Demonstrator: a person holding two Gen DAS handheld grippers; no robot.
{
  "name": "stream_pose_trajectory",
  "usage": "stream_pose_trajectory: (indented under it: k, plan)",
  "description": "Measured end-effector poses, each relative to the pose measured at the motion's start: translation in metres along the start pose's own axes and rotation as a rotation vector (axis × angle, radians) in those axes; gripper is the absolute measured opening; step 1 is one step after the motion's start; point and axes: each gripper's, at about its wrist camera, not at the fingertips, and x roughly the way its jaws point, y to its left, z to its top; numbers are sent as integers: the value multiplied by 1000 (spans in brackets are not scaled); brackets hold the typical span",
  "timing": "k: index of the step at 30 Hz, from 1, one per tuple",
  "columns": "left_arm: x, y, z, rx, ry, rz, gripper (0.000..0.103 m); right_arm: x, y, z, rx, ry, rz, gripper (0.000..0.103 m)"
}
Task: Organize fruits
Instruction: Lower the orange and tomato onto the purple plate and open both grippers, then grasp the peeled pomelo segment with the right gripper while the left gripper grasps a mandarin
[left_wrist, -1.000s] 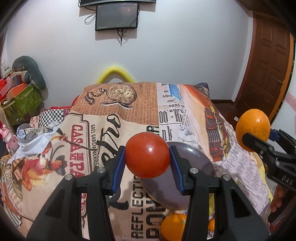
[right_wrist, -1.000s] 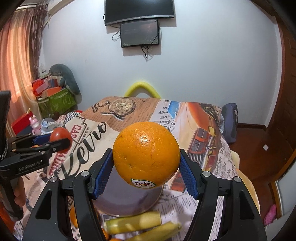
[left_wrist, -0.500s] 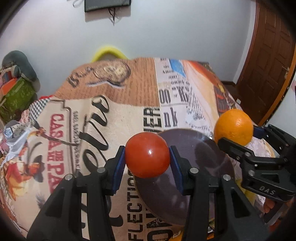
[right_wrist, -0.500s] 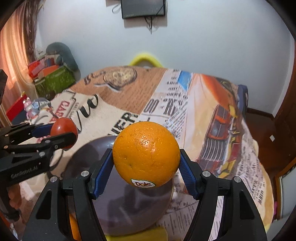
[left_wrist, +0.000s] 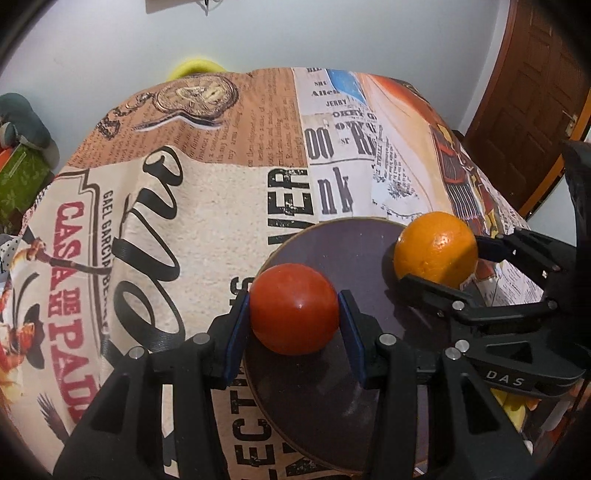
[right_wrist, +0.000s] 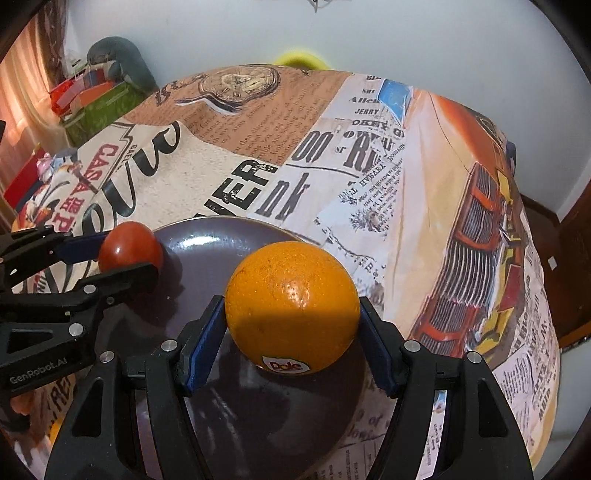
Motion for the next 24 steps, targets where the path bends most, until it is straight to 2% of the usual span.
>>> stream_pose_trajectory:
  k: [4, 7, 11, 24]
  plan:
    - [0, -2, 0, 11, -1, 9, 47, 0, 4, 0, -32, 10, -17, 67]
    - [-1, -1, -1, 5, 2, -7, 56, -3, 5, -2, -36, 12, -20, 66]
    - [-12, -1, -3, -8, -11, -10, 60, -12, 1, -8, -6, 0, 8, 69]
    - [-98, -11, -28, 8, -102, 11, 61, -97, 8, -39, 17, -125, -3, 69]
